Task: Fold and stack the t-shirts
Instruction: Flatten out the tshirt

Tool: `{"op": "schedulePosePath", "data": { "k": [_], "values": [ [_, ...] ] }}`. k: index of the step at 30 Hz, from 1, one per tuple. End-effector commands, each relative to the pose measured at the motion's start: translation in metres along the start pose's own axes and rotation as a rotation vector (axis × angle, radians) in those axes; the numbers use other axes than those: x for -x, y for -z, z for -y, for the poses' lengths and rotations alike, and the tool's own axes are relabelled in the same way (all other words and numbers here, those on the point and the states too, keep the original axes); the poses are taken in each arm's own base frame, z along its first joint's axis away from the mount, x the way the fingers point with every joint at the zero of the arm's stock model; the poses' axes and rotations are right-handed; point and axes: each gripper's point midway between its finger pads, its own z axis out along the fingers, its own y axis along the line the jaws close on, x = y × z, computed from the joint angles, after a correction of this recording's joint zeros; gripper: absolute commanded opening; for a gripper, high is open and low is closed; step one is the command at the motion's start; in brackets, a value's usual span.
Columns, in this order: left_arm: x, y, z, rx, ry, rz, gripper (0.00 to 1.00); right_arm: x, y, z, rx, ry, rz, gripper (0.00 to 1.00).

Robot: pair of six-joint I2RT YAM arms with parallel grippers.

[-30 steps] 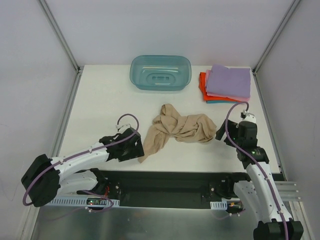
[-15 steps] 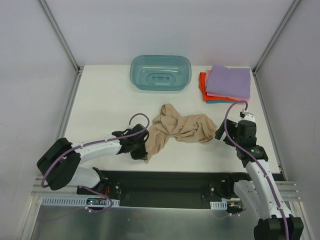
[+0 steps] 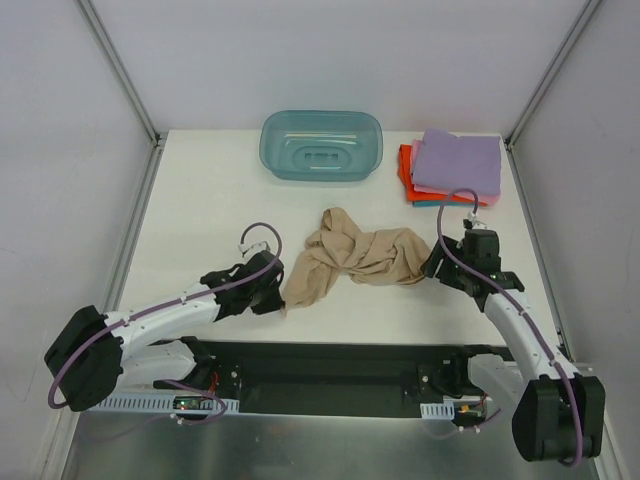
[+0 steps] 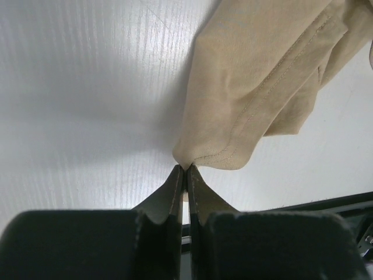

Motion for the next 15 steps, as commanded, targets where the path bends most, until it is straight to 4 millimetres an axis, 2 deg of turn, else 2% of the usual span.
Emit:
{"op": "schedulePosePath", "data": {
  "k": [1,2,4,5,7,8,10,11,13,14,15],
  "values": [
    [0.014,0.004,-0.009,0.022,-0.03,0.087,0.0,0.025,-0.007,-0.021,0.052,-0.037,0.045,0.65],
    [0.015,0.004,-0.011,0.028,-0.028,0.098,0.0,0.027,-0.01,-0.024,0.06,-0.042,0.044,0.57],
    [0.019,0.007,-0.01,0.022,-0.032,0.118,0.0,0.027,-0.014,-0.028,0.068,-0.042,0.038,0.5],
    [0.021,0.008,-0.012,0.028,-0.033,0.135,0.0,0.031,-0.016,-0.031,0.073,-0.044,0.043,0.39],
    [0.028,0.012,-0.01,0.019,-0.039,0.167,0.0,0.031,-0.019,-0.036,0.083,-0.037,0.027,0.26],
    [0.031,0.014,-0.009,0.013,-0.042,0.183,0.0,0.032,-0.019,-0.038,0.089,-0.031,0.027,0.06],
    [0.047,0.025,-0.002,-0.007,-0.057,0.249,0.0,0.04,-0.014,-0.044,0.095,-0.021,0.052,0.01],
    [0.054,0.03,-0.001,-0.011,-0.065,0.282,0.0,0.045,-0.011,-0.041,0.068,-0.024,0.07,0.01],
    [0.08,0.053,0.011,-0.045,-0.08,0.395,0.0,0.068,0.007,-0.043,0.048,-0.018,0.153,0.01],
    [0.09,0.063,0.016,-0.056,-0.085,0.435,0.0,0.069,0.016,-0.042,0.037,-0.015,0.149,0.01],
    [0.105,0.079,0.018,-0.063,-0.077,0.511,0.0,0.078,0.025,-0.037,0.005,-0.008,0.187,0.01]
  ]
}}
